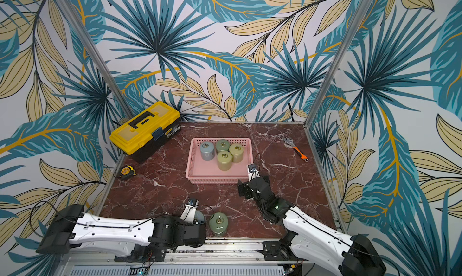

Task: Take the tea canister out of the basket
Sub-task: Place the tea canister at the center of the board.

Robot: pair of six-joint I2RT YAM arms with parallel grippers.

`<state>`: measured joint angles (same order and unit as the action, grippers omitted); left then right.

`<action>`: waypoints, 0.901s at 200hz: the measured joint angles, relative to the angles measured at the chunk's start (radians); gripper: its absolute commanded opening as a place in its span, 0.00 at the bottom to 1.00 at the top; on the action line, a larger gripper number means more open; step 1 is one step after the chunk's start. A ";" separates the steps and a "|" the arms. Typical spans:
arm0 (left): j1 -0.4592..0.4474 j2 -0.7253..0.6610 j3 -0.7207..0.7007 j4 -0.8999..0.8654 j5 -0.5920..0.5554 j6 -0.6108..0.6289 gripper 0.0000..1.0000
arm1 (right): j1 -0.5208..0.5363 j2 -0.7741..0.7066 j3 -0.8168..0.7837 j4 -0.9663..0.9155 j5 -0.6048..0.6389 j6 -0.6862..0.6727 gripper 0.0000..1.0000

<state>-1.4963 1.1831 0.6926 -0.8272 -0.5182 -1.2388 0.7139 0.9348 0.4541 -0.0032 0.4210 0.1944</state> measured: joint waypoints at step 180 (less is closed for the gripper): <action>0.363 -0.355 0.042 0.089 -0.107 0.383 1.00 | -0.002 0.240 0.443 -0.413 -0.143 0.060 0.99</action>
<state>-1.1336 0.8284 0.7345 -0.7383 -0.6254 -0.8558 0.7120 1.1751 0.8974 -0.4160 0.2783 0.2543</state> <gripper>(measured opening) 0.999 0.993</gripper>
